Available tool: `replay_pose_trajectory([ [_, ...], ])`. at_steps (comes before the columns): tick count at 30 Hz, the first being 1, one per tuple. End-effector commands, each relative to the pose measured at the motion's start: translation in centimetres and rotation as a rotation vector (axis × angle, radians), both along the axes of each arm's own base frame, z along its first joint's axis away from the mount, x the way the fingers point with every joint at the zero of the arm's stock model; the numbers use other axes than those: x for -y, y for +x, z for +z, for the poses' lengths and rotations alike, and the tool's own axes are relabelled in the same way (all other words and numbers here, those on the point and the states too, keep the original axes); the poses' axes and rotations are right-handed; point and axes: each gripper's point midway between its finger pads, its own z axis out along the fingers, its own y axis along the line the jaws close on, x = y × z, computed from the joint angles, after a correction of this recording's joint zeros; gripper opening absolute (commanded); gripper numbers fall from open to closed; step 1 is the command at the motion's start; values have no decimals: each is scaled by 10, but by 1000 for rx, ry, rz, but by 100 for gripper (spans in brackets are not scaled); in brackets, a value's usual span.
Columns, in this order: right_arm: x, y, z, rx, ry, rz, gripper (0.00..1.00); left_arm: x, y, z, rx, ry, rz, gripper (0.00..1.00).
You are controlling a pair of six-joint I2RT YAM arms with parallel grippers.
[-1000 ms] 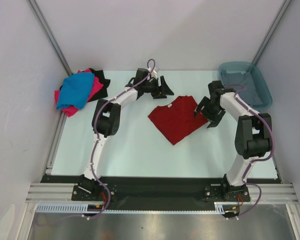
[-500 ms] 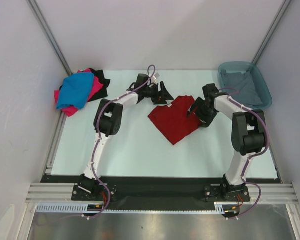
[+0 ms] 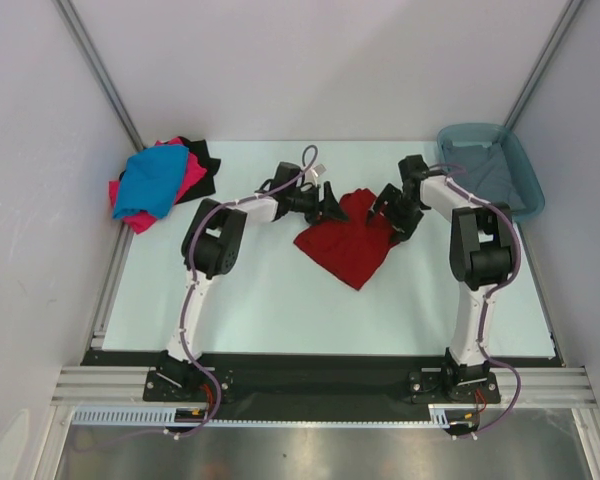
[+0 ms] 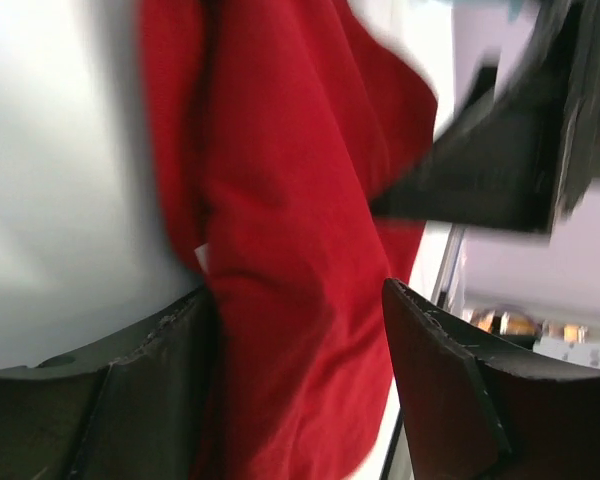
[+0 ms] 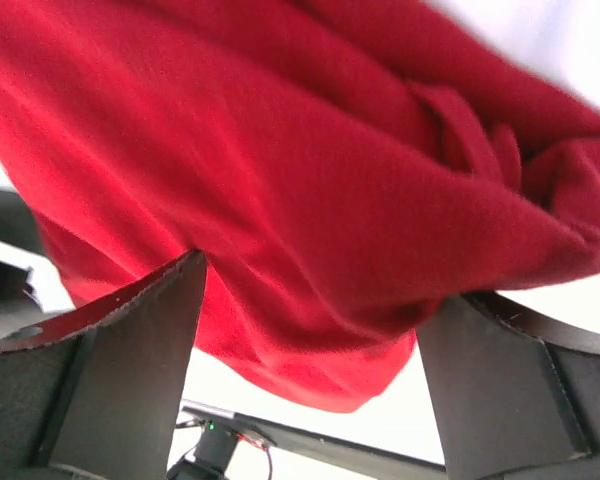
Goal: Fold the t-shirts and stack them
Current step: Fold the tshirt
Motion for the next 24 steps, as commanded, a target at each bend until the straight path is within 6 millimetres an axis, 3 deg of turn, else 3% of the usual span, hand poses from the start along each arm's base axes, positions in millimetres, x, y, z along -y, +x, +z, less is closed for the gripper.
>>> replay_pose_trajectory([
  [1,-13,39,8,112,18,81,85,0,-62,-16,-67,111,-140,72],
  [2,-15,40,3,100,13,95,85,2,-76,-18,-76,135,-174,72],
  [3,-16,48,11,124,6,115,85,-1,-86,-20,-65,160,-204,72],
  [4,-17,47,10,116,-4,127,85,-7,-108,-25,-111,200,-226,72],
  [8,-10,52,22,145,-67,155,85,-27,-132,-26,-100,243,-201,72],
  [9,-8,51,23,148,-75,155,85,-37,-140,-35,-118,273,-181,72],
  [10,-6,49,26,152,-83,159,85,-39,-137,-27,-93,267,-167,73],
  [16,-7,33,26,138,-80,165,85,-38,-121,-34,-107,304,-161,73],
  [24,-11,10,22,106,-75,175,85,-31,-94,-29,-68,347,-122,74],
])
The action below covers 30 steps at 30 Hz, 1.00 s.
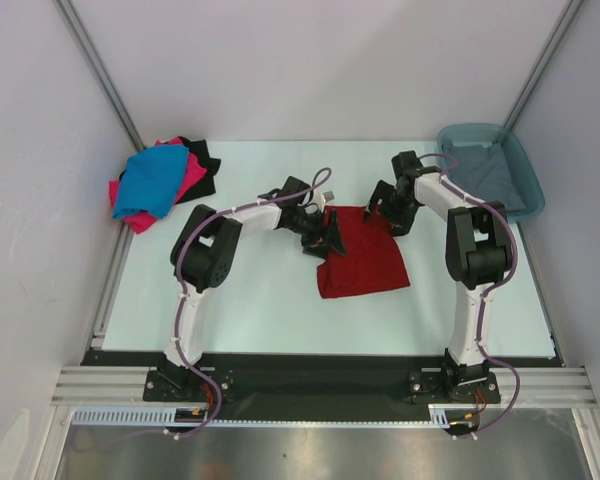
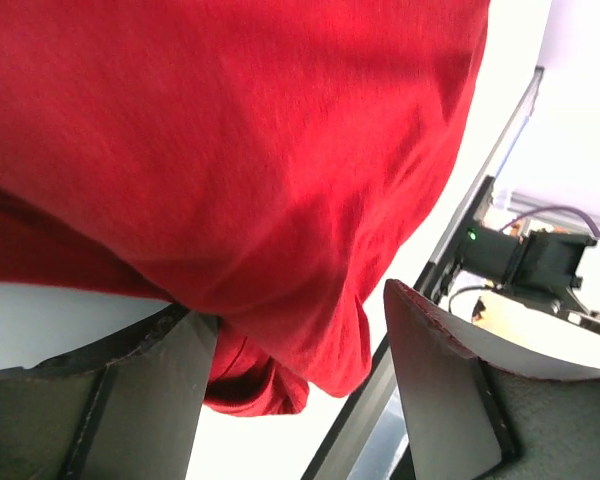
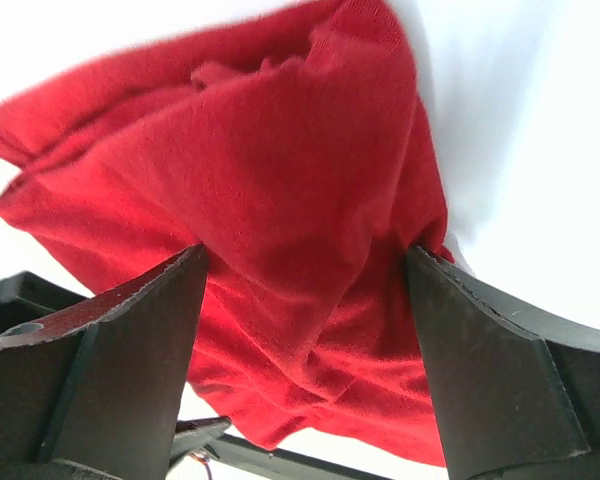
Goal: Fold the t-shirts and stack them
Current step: Fold the tshirt
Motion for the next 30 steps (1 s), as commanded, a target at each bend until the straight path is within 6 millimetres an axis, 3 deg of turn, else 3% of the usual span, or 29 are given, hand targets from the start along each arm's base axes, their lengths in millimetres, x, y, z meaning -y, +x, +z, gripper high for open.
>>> replay_pose_trajectory([
  [1,-6,-11,18,26,-6,28,86,-11,22,-23,73,116,29,74],
  [2,-7,-13,18,21,-7,34,86,-11,26,-22,89,130,35,74],
  [5,-12,-18,16,8,-2,44,86,-13,34,-21,122,151,42,42],
  [11,-15,-22,18,6,-6,51,86,-22,35,-17,148,208,38,22],
  [12,-14,-23,18,2,-11,54,86,-27,31,-19,150,225,33,11],
  [16,-7,-30,11,-29,-55,44,86,-39,19,-15,163,258,16,1],
  [20,7,-37,1,-69,-127,26,86,-51,6,2,197,266,5,0],
  [24,22,-35,-4,-69,-207,13,86,-68,-11,-2,183,300,1,0],
  [27,22,-29,0,-41,-190,21,86,-73,-21,-5,162,291,-14,0],
  [28,18,-26,4,-15,-165,35,86,-74,-22,-4,164,290,-16,3],
  [30,8,-18,20,46,-99,49,86,-72,-19,5,190,273,-14,34],
])
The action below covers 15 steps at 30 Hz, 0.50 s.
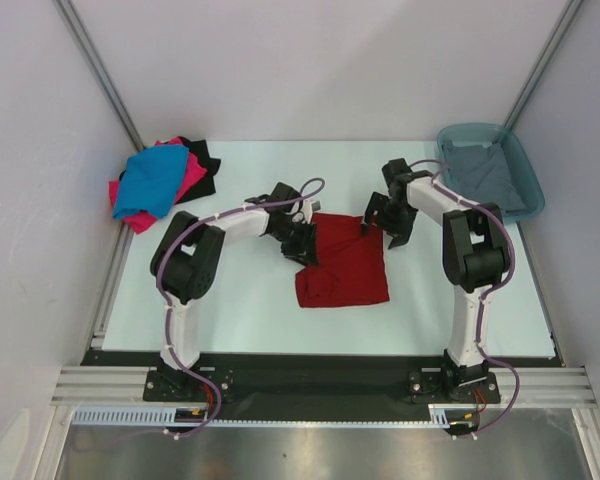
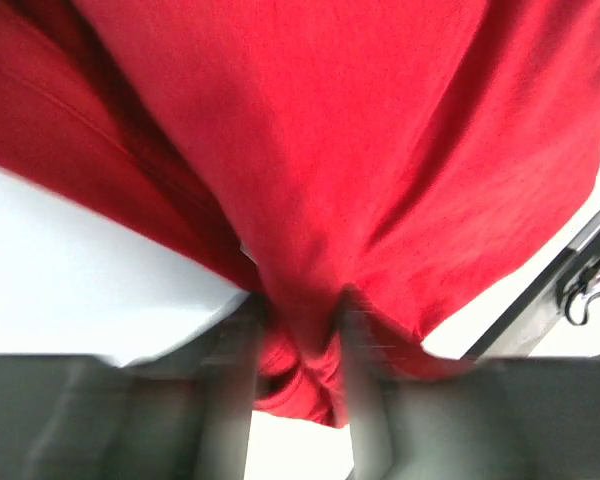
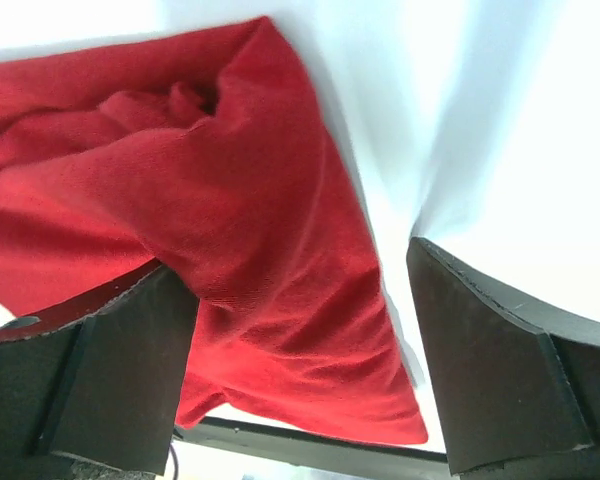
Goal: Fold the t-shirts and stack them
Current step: Fold the tshirt
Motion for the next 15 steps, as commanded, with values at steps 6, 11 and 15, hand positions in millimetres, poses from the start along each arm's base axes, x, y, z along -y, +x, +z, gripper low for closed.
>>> replay_pose_trajectory([
  [6,-22,26,85,251,254,70,86,-3,33,64,197,-20,-4,73],
  [11,-33,19,118,290,346,93,86,6,75,100,309,-39,43,82],
  [15,-25,8,131,296,312,86,86,14,107,113,380,-64,86,86],
])
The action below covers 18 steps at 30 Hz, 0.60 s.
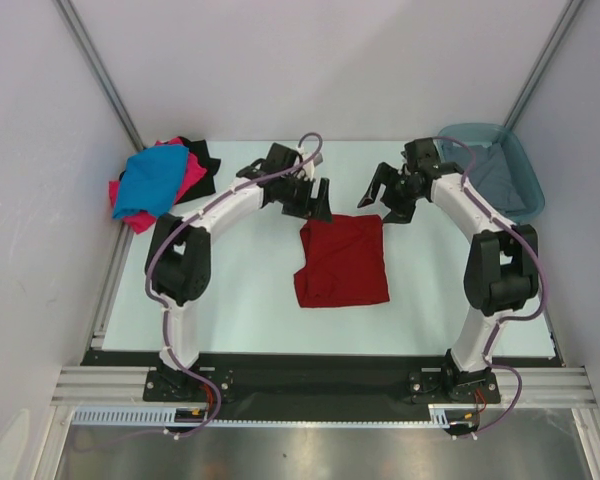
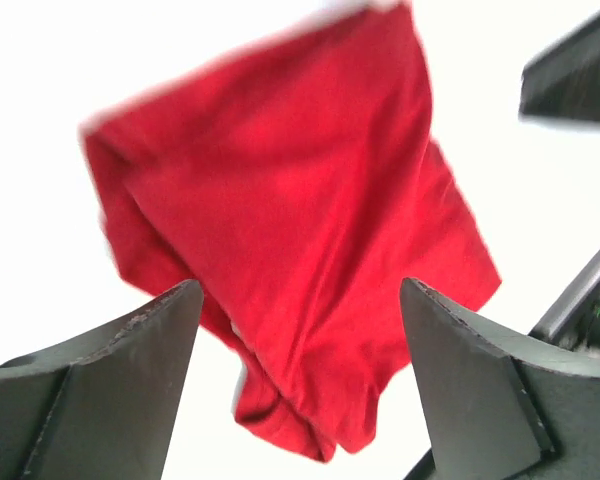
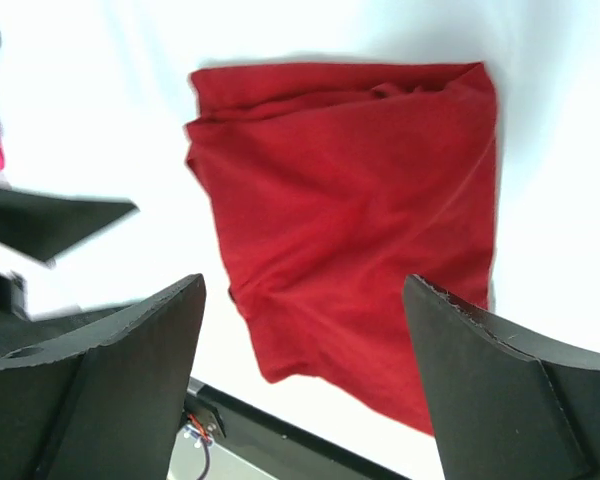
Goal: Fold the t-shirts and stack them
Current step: Fold the tshirt
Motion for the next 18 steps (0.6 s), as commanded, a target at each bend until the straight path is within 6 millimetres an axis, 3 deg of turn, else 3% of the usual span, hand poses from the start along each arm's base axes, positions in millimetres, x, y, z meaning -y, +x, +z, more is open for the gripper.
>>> replay_pose_trajectory([
  [1,-1,-11,34,58,19,17,86,3,40,25,112,-32,47,87],
  [4,6,-18,37,51,-8,9,86,9,58,16,99,-29,57,87],
  [5,8,-21,42,55,-12,8,86,10,65,21,111,-28,58,86],
  [6,8,-23,44,57,-15,8,86,11,67,7,92,-11,56,86],
  [8,11,-25,49,64,-24,2,86,9,72,0,96,18,62,83],
  [12,16,-27,53,71,-36,-9,86,-3,71,-25,61,73,65,78],
  [18,18,-25,51,66,-37,-12,86,-6,65,-35,43,80,53,75],
])
